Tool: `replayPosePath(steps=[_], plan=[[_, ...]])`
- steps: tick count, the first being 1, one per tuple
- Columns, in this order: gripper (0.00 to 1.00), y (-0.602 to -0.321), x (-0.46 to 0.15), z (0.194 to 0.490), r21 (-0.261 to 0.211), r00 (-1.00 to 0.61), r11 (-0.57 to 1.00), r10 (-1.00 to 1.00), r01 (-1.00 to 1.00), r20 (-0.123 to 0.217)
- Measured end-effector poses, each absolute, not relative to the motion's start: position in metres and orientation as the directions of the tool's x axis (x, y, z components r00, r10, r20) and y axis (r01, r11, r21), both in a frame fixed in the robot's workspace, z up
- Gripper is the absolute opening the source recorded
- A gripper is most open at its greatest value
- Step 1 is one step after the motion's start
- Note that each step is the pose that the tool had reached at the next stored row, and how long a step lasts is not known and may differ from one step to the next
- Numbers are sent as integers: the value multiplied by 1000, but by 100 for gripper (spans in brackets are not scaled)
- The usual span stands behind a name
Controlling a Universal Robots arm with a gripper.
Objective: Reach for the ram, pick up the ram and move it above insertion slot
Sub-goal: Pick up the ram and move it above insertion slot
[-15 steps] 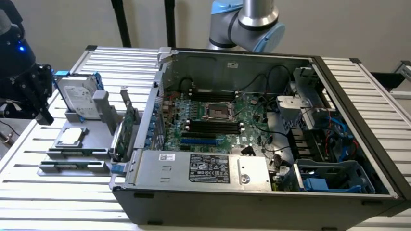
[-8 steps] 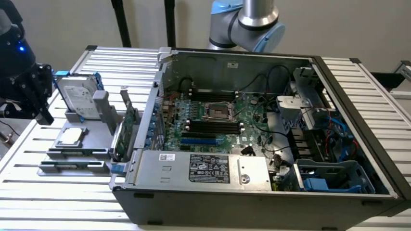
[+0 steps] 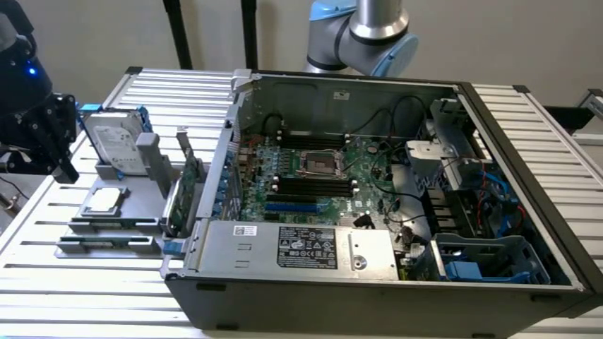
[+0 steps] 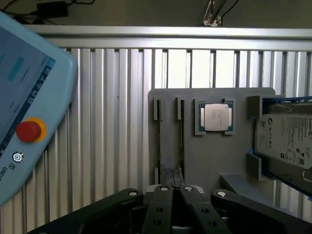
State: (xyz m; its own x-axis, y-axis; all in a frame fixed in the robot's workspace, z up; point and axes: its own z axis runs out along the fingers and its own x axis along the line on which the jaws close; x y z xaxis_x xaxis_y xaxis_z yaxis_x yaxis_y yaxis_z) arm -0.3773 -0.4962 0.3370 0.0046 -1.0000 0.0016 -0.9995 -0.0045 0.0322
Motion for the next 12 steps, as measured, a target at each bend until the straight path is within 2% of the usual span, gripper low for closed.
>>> replayPosePath(steps=[2,5,7,8,12], plan=[[12,-496,-377,337,32,5,-5,-1000,-999,2],[30,-496,-377,337,32,5,-5,-1000,-999,2],[30,-496,-377,337,32,5,-5,-1000,-999,2],[36,-496,-377,336,32,5,-5,-1000,-999,2],[36,-496,-377,330,32,5,-5,-1000,-999,2]])
